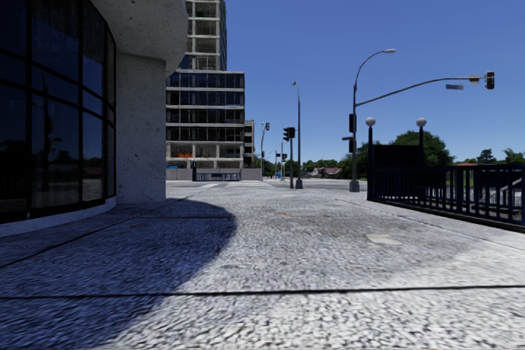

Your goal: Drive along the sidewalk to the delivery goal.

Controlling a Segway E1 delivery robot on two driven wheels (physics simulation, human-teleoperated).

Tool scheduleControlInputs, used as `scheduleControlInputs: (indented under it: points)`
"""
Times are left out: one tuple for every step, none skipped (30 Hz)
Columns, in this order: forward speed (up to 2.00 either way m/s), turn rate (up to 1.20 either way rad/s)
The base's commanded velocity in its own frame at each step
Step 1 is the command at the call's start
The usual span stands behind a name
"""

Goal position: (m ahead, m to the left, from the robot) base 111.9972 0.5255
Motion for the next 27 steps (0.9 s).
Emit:
scheduleControlInputs:
  points:
    - [2.00,0.00]
    - [2.00,0.00]
    - [2.00,0.00]
    - [2.00,0.00]
    - [2.00,0.00]
    - [2.00,0.00]
    - [2.00,0.00]
    - [2.00,0.00]
    - [2.00,0.00]
    - [2.00,0.00]
    - [2.00,0.00]
    - [2.00,0.00]
    - [2.00,0.00]
    - [2.00,0.00]
    - [2.00,0.00]
    - [2.00,0.00]
    - [2.00,0.00]
    - [2.00,0.00]
    - [2.00,0.00]
    - [2.00,0.13]
    - [2.00,0.21]
    - [2.00,0.23]
    - [2.00,0.23]
    - [2.00,0.23]
    - [2.00,0.23]
    - [2.00,0.23]
    - [2.00,0.15]
